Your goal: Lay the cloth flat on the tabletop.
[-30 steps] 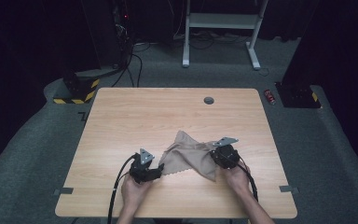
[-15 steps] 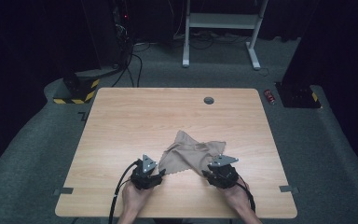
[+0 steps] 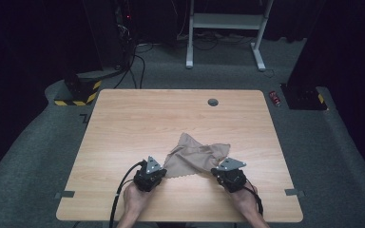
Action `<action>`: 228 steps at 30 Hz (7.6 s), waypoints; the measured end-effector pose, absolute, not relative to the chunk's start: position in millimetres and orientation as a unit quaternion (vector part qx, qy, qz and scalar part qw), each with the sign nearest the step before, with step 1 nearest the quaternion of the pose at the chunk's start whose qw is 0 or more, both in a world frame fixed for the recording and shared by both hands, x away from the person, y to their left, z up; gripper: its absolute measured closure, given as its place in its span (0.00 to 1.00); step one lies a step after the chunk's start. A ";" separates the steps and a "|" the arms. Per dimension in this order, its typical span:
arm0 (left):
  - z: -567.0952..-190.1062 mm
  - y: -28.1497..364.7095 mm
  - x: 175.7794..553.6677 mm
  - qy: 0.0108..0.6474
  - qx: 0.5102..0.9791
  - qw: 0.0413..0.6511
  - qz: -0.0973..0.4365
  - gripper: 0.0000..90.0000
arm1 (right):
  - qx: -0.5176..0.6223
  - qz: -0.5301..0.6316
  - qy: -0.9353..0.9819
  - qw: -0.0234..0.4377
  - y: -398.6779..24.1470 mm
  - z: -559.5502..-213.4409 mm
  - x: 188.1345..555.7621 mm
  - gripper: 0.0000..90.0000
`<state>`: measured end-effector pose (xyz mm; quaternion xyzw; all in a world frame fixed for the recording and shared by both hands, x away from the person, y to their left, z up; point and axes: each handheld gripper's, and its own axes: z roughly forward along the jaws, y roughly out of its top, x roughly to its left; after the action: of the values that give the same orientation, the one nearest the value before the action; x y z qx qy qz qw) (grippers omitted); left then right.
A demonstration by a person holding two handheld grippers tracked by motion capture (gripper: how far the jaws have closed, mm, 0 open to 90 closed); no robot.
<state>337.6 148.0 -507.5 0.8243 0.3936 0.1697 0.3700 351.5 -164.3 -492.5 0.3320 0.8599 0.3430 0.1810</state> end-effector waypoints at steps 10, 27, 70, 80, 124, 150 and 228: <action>-501.6 155.0 329.8 0.388 0.836 0.365 0.135 0.89 | 0.346 0.327 0.867 0.147 -174.3 -496.2 356.3 0.89; -515.3 140.9 341.4 0.380 0.844 0.345 0.154 0.99 | 0.341 0.310 0.875 0.148 -173.6 -509.5 352.0 1.00; -506.4 83.1 469.3 0.418 0.844 0.305 0.141 0.80 | 0.403 0.296 0.847 0.177 -178.4 -509.9 424.4 0.97; -492.1 92.3 467.4 0.401 0.849 0.324 0.116 0.99 | 0.390 0.311 0.848 0.179 -179.1 -500.6 417.3 1.00; -463.5 124.6 413.7 0.373 0.848 0.351 0.139 1.00 | 0.362 0.354 0.840 0.194 -185.3 -471.4 402.8 0.99; -499.0 142.8 393.3 0.436 0.825 0.344 0.108 0.60 | 0.379 0.341 0.848 0.142 -182.4 -502.7 379.2 0.75; -486.4 142.4 376.9 0.386 0.834 0.372 0.129 1.00 | 0.370 0.343 0.856 0.114 -181.9 -512.2 366.3 0.86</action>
<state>376.9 142.4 -486.4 0.8343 0.3862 0.1286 0.3719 366.3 -181.9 -512.2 0.3701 0.8558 0.3429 0.1142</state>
